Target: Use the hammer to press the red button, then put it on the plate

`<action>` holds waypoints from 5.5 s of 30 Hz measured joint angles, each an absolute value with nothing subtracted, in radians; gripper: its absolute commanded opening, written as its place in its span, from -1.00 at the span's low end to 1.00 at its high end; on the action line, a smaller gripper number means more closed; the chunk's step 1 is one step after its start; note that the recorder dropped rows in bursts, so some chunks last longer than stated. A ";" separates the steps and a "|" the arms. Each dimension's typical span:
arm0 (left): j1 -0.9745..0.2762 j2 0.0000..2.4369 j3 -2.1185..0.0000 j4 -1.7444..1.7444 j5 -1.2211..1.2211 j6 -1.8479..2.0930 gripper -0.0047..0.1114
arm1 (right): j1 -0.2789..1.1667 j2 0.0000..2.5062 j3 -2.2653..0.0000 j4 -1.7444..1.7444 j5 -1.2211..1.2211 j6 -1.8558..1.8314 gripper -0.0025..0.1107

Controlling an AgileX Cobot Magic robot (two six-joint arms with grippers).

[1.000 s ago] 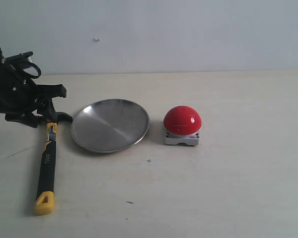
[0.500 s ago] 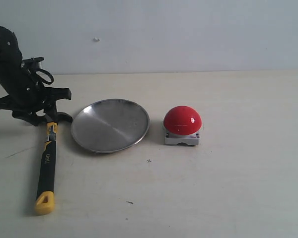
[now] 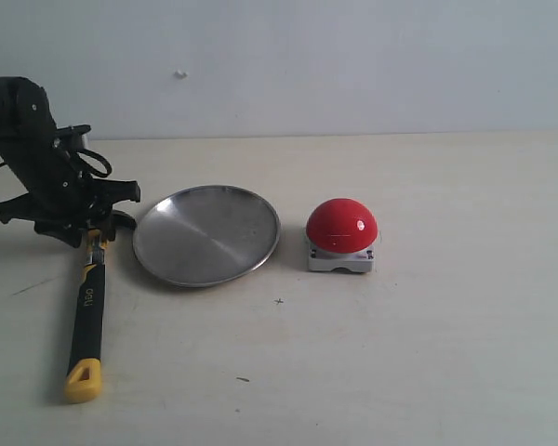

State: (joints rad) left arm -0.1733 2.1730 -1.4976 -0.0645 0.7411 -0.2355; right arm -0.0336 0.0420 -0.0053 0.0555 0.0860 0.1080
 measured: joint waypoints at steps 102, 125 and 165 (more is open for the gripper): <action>-0.099 2.023 -1.656 -0.697 1.216 0.380 -0.92 | -0.034 0.042 -0.005 0.055 0.086 0.108 -0.96; -0.102 2.023 -1.468 -1.264 1.207 0.830 -0.92 | -0.034 0.042 -0.005 0.055 0.086 0.108 -0.96; -0.138 2.023 -1.440 -1.335 1.199 0.907 -0.92 | -0.034 0.737 -0.680 -0.149 0.364 0.303 -0.96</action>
State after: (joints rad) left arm -0.1384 2.0231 -1.4395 -1.3350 1.1992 0.9071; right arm -0.0336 0.7371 -0.6798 -0.1492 0.3639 0.3028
